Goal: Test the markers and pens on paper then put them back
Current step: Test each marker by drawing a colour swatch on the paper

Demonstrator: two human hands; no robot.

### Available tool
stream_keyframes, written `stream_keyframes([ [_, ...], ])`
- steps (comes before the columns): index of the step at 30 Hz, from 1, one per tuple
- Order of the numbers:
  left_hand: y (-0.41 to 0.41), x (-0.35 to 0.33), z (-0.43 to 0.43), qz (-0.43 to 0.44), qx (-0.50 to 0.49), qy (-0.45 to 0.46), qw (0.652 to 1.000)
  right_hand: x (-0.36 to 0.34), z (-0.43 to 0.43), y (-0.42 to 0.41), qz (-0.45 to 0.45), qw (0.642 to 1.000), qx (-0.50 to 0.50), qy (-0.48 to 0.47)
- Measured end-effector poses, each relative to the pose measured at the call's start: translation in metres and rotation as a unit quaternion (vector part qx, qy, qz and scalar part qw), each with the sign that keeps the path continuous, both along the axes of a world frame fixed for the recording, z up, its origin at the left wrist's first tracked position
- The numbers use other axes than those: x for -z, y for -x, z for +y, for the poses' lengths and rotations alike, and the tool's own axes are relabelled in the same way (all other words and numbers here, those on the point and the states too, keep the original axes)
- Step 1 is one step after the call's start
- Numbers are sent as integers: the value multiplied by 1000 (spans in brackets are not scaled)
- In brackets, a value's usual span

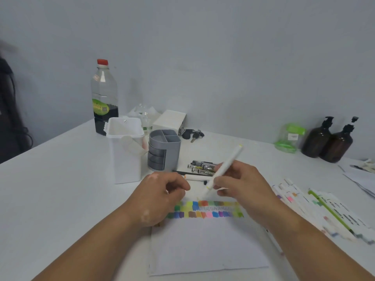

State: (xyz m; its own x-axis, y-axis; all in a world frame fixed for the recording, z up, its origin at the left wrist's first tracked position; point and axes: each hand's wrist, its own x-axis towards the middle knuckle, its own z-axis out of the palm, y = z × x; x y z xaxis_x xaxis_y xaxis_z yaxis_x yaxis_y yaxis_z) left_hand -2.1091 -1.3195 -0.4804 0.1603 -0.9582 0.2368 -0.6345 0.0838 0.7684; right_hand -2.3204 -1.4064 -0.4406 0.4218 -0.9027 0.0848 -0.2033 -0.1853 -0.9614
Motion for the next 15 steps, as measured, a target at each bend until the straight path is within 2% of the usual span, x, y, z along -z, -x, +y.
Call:
stream_keyframes([
  [2, 0, -2, 0, 9, 10, -3, 1000, 8, 12, 3, -84, 994, -12, -74],
  [7, 4, -9, 7, 59, 43, -21, 997, 31, 22, -3, -183, 973, -11, -137],
  [11, 7, -12, 9, 54, 93, -25, 994, 39, 24, -2, -212, 966, -70, -129],
  [15, 14, -10, 11, -25, 121, 6, 992, 43, 26, -5, -202, 970, -89, -100],
])
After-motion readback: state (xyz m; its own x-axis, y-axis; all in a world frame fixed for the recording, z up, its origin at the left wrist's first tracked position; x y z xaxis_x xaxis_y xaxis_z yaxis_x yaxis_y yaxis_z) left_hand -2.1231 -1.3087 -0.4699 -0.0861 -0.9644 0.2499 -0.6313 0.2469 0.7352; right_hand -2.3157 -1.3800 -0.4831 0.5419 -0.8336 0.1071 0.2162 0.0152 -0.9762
